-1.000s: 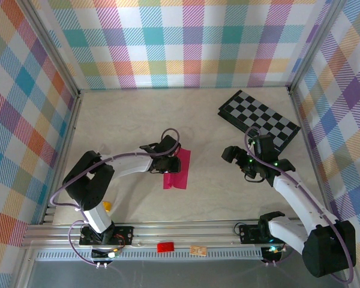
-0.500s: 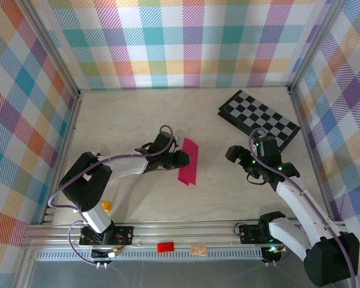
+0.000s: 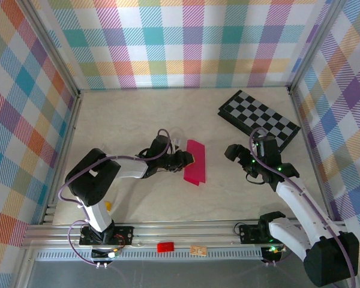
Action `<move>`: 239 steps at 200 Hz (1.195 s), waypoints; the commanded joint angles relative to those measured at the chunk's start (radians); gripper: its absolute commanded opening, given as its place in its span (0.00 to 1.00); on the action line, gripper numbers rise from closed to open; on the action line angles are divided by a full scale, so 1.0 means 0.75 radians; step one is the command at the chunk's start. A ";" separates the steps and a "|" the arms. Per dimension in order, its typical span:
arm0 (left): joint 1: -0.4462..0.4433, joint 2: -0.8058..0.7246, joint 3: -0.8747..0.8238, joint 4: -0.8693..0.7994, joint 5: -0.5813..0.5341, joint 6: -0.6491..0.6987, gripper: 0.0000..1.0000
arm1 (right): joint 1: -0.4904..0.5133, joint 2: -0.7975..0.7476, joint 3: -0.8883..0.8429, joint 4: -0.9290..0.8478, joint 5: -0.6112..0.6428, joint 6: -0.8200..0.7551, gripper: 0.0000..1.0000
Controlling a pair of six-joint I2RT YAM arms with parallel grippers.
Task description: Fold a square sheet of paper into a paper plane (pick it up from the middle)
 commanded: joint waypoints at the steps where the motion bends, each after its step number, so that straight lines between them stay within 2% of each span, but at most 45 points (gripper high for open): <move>1: 0.010 0.005 -0.019 0.011 -0.002 0.000 0.30 | 0.003 -0.006 -0.024 0.064 -0.055 0.021 0.99; 88: 0.007 -0.025 -0.012 -0.324 -0.169 0.183 0.35 | 0.003 0.098 0.010 0.106 -0.196 -0.019 0.99; 150: 0.005 -0.098 0.070 -0.652 -0.323 0.409 0.52 | 0.009 0.136 -0.044 0.260 -0.366 -0.042 0.99; 170: 0.007 -0.121 0.104 -0.772 -0.388 0.506 0.58 | 0.017 0.129 -0.066 0.263 -0.368 -0.043 0.99; 202: 0.009 -0.122 0.127 -0.849 -0.427 0.585 0.62 | 0.075 0.142 -0.085 0.354 -0.404 -0.016 0.98; 239: 0.030 -0.146 0.131 -0.873 -0.427 0.622 0.62 | 0.167 0.242 -0.041 0.340 -0.399 -0.034 0.93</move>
